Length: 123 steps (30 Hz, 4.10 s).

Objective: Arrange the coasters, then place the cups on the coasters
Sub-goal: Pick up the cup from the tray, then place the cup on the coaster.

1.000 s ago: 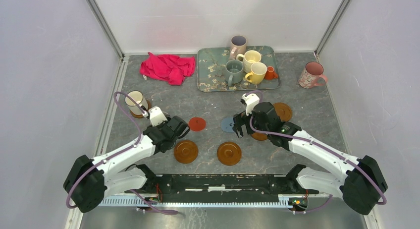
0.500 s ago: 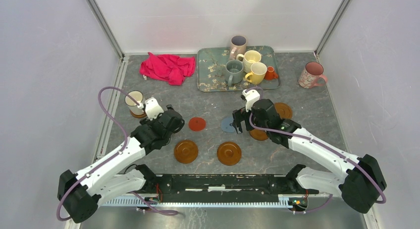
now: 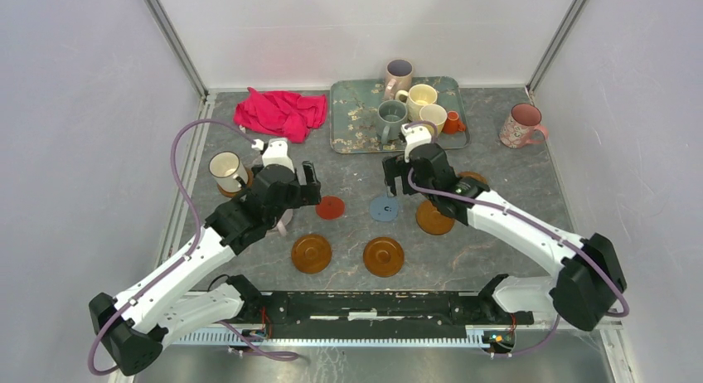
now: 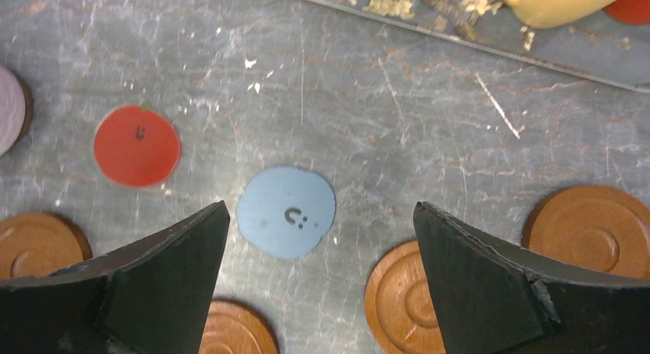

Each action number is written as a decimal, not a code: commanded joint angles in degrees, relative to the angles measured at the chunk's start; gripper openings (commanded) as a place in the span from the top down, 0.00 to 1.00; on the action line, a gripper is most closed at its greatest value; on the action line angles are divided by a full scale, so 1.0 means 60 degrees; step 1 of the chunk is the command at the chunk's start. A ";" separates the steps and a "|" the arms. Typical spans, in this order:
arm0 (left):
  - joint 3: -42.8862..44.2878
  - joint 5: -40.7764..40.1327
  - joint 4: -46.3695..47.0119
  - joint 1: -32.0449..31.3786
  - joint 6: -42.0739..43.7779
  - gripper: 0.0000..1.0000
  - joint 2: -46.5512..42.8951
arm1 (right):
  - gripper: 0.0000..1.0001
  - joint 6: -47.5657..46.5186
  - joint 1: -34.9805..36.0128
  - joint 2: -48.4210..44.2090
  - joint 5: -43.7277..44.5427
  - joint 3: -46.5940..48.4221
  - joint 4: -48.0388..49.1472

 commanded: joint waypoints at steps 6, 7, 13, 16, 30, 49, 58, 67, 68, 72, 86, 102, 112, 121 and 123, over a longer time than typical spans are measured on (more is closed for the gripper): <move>0.0755 0.1915 0.1128 0.0028 0.2382 0.00 0.0363 | 0.02 0.0501 -0.0742 0.2550 0.1000 0.2577 0.0125; 0.0728 0.1954 0.1145 0.0028 0.2469 0.00 0.0358 | 0.02 0.0545 -0.0822 0.2823 0.1021 0.2783 0.0125; 0.0546 0.1732 0.1195 0.0028 0.2856 0.00 0.0198 | 0.02 0.0848 -0.1273 0.4334 0.1455 0.4007 0.0066; 0.0397 0.1606 0.1259 0.0026 0.2974 0.00 0.0100 | 0.02 0.1069 -0.1364 0.4940 0.1556 0.4435 0.0107; -0.0049 0.1058 0.1473 0.0034 0.3181 0.00 -0.0143 | 0.08 0.1839 -0.1389 0.7018 0.1299 0.6316 0.0357; -0.0111 0.0955 0.1464 0.0036 0.3187 0.00 0.0027 | 0.26 0.2375 -0.1499 0.8893 0.2571 0.8064 0.0060; -0.0117 0.1013 0.1450 0.0042 0.3152 0.00 0.0095 | 0.32 0.2108 -0.1620 0.9464 0.2545 0.8383 -0.0029; -0.0117 0.1042 0.1419 0.0033 0.3116 0.00 0.0216 | 0.48 0.1372 -0.1641 0.9764 0.2169 0.8700 0.0102; -0.0117 0.1030 0.1419 0.0040 0.3116 0.00 0.0219 | 0.51 0.1263 -0.1641 0.9790 0.2068 0.8748 0.0078; -0.0102 0.0979 0.1405 0.0035 0.3121 0.00 0.0287 | 0.66 0.0925 -0.1632 0.9744 0.1523 0.8810 0.0041; -0.0029 0.0489 0.1297 0.0041 0.2654 0.00 0.0310 | 1.00 -0.0139 -0.1556 0.8592 -0.0842 0.8258 0.0008; -0.0022 -0.0344 0.1464 0.0244 0.1285 0.00 -0.0376 | 1.00 -0.0803 -0.0367 0.5284 -0.0833 0.5115 0.1290; -0.0111 -0.1245 0.1819 0.0332 0.1074 0.00 -0.0777 | 1.00 -0.0809 0.0881 0.2916 -0.0993 0.2328 0.2045; -0.0264 -0.1577 0.1904 0.0451 0.1124 0.00 -0.1032 | 1.00 -0.0968 0.2259 0.1455 -0.1092 0.0746 0.2678; -0.0267 -0.1650 0.1901 0.0460 0.1137 0.00 -0.1035 | 1.00 -0.1007 0.2571 0.1399 -0.1137 0.0552 0.2831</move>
